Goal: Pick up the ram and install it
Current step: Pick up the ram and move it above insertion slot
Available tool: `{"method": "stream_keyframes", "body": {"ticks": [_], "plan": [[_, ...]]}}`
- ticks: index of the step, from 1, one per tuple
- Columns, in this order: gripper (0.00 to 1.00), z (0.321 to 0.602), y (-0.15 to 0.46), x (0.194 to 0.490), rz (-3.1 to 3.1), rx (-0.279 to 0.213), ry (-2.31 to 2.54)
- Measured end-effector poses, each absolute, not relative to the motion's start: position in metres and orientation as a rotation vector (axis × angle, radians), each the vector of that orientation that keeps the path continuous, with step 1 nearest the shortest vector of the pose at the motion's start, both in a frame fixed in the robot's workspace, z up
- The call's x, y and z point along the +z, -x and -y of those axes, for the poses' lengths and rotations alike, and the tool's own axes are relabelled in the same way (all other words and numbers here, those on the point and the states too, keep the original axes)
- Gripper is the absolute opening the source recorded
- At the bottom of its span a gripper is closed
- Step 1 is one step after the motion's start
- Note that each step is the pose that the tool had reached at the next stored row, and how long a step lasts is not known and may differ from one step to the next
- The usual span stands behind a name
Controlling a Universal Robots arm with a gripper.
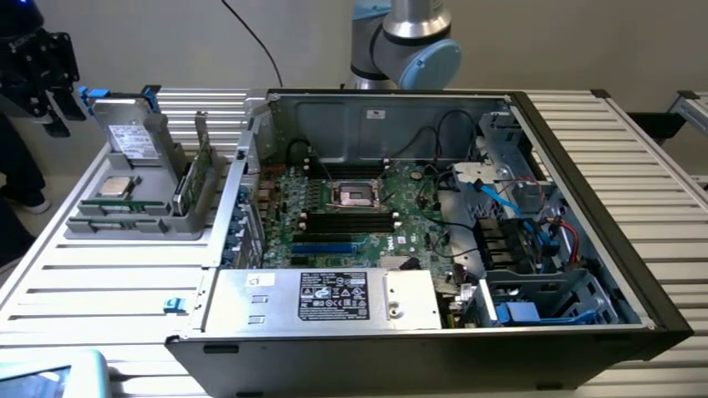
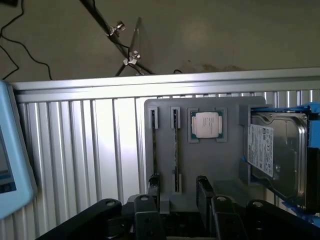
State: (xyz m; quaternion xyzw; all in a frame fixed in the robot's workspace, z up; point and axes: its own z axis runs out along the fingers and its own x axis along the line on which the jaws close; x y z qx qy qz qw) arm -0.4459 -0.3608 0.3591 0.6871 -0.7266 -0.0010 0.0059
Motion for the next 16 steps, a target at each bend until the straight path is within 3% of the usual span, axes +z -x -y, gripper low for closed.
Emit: {"method": "stream_keyframes", "body": {"ticks": [16], "plan": [[0.43, 0.370, 0.435, 0.331, 2.274, -0.002, -2.150]]}}
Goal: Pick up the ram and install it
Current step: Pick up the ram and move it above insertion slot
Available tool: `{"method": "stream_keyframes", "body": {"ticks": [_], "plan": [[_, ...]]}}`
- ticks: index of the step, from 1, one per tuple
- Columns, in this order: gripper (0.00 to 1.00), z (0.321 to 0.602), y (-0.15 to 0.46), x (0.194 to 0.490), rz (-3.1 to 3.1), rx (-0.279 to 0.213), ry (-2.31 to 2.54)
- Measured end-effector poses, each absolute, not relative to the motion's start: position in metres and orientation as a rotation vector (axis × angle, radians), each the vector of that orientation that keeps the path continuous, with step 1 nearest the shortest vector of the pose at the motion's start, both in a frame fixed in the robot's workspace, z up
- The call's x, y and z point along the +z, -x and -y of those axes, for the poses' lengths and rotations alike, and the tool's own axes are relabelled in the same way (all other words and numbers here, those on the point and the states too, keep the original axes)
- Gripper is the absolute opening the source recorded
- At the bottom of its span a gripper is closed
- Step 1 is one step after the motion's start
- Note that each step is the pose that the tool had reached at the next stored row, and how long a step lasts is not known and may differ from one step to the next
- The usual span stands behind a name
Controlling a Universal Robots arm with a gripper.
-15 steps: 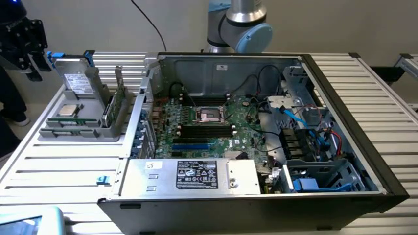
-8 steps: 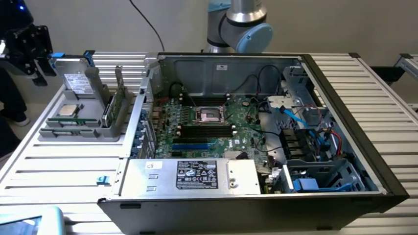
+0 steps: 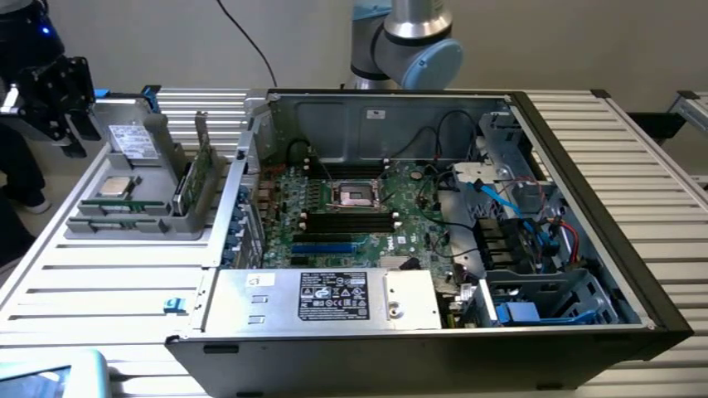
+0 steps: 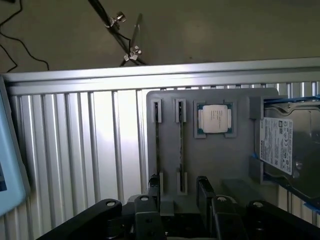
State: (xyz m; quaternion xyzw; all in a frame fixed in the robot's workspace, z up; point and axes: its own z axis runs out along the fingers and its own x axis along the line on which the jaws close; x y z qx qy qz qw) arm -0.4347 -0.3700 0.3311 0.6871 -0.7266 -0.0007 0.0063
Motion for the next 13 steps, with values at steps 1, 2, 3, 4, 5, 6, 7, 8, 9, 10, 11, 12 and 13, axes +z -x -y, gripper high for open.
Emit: {"method": "stream_keyframes", "body": {"ticks": [1, 2, 3, 4, 5, 6, 7, 8, 9, 10, 11, 12, 13], "plan": [[0.43, 0.371, 0.434, 0.329, 2.274, -0.002, -2.150], [0.43, 0.372, 0.433, 0.327, 2.273, -0.002, -2.150], [0.43, 0.372, 0.433, 0.326, 2.273, -0.002, -2.150], [0.43, 0.372, 0.432, 0.324, 2.274, -0.002, -2.150], [0.43, 0.372, 0.432, 0.322, 2.274, -0.002, -2.150], [0.43, 0.372, 0.432, 0.320, 2.274, -0.002, -2.150], [0.43, 0.373, 0.432, 0.318, 2.274, -0.002, -2.150], [0.43, 0.373, 0.432, 0.316, 2.274, -0.002, -2.150], [0.43, 0.373, 0.431, 0.315, 2.273, -0.002, -2.150], [0.43, 0.373, 0.431, 0.313, 2.273, -0.002, -2.150], [0.43, 0.373, 0.430, 0.311, 2.274, -0.002, -2.150], [0.43, 0.374, 0.429, 0.309, 2.274, -0.002, -2.150], [0.43, 0.374, 0.428, 0.307, 2.274, -0.002, -2.150]]}}
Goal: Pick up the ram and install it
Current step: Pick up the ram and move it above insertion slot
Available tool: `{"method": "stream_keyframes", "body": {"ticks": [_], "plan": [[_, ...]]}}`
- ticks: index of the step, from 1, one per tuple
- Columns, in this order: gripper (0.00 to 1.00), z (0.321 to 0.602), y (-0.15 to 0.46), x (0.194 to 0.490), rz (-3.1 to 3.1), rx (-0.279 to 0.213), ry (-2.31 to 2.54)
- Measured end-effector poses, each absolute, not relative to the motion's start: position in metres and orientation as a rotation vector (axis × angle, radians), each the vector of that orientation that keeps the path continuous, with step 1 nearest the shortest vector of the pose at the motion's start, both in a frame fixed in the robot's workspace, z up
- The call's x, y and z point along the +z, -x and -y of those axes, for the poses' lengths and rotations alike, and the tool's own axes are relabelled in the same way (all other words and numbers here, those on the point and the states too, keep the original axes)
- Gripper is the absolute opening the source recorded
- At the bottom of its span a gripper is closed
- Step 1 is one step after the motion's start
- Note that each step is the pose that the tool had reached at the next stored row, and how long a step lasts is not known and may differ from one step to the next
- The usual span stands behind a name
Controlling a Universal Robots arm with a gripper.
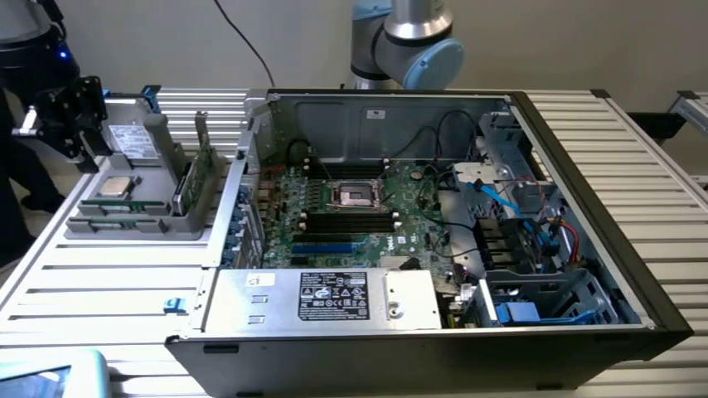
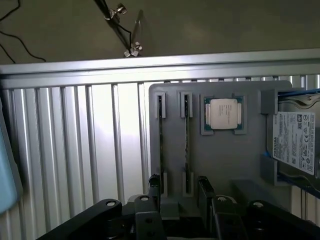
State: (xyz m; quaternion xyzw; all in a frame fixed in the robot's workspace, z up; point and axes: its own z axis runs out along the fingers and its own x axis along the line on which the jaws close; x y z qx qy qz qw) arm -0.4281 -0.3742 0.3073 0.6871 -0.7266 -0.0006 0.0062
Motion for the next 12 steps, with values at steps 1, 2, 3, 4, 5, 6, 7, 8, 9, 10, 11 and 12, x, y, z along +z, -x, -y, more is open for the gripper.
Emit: {"method": "stream_keyframes", "body": {"ticks": [1, 2, 3, 4, 5, 6, 7, 8, 9, 10, 11, 12], "plan": [[0.43, 0.374, 0.428, 0.306, 2.274, -0.002, -2.150], [0.43, 0.374, 0.428, 0.304, 2.274, -0.002, -2.150], [0.43, 0.374, 0.428, 0.302, 2.274, -0.002, -2.150], [0.43, 0.374, 0.428, 0.300, 2.274, -0.002, -2.150], [0.43, 0.375, 0.428, 0.298, 2.274, -0.002, -2.150], [0.43, 0.375, 0.428, 0.297, 2.274, -0.003, -2.150], [0.43, 0.376, 0.428, 0.295, 2.274, -0.004, -2.151], [0.43, 0.376, 0.428, 0.293, 2.275, -0.004, -2.150], [0.43, 0.377, 0.428, 0.291, 2.274, -0.004, -2.151], [0.43, 0.377, 0.428, 0.289, 2.275, -0.003, -2.151], [0.43, 0.378, 0.428, 0.287, 2.276, -0.001, -2.152], [0.43, 0.378, 0.428, 0.286, 2.277, 0.002, -2.153]]}}
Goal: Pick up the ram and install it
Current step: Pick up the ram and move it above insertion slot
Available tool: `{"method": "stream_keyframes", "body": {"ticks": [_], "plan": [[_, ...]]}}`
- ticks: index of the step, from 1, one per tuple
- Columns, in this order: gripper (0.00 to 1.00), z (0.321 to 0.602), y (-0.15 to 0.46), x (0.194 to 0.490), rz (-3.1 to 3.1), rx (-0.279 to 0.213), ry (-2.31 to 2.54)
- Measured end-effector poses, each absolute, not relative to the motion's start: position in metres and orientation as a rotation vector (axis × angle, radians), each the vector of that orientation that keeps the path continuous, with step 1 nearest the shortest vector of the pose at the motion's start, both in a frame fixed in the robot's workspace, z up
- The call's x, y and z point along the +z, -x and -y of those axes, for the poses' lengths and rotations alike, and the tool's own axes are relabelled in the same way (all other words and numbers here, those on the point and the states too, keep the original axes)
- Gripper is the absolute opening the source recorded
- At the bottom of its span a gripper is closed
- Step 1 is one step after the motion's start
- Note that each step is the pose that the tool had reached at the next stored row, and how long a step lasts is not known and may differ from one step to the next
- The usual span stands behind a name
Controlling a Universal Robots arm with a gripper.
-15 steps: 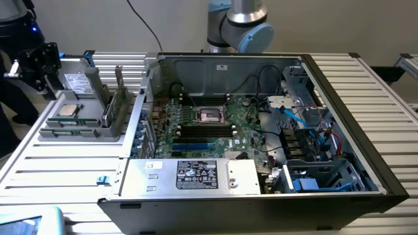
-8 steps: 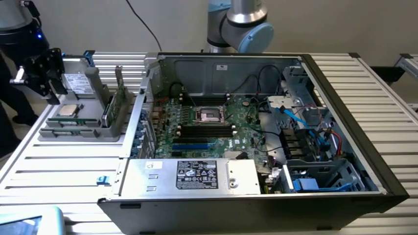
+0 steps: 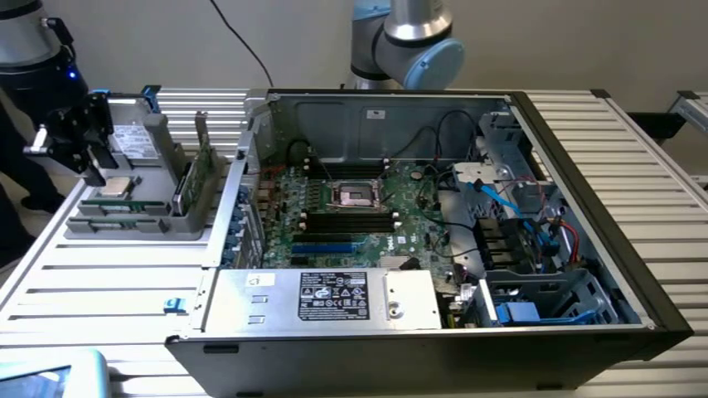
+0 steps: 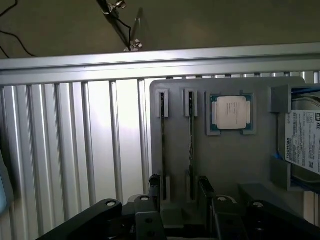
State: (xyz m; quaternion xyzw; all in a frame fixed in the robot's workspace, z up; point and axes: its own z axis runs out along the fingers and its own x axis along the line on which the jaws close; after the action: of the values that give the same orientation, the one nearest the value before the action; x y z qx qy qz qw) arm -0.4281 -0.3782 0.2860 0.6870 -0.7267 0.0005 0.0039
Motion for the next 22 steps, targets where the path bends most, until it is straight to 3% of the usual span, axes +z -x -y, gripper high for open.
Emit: {"method": "stream_keyframes", "body": {"ticks": [22], "plan": [[0.43, 0.394, 0.424, 0.252, 2.281, 0.008, -2.155]]}}
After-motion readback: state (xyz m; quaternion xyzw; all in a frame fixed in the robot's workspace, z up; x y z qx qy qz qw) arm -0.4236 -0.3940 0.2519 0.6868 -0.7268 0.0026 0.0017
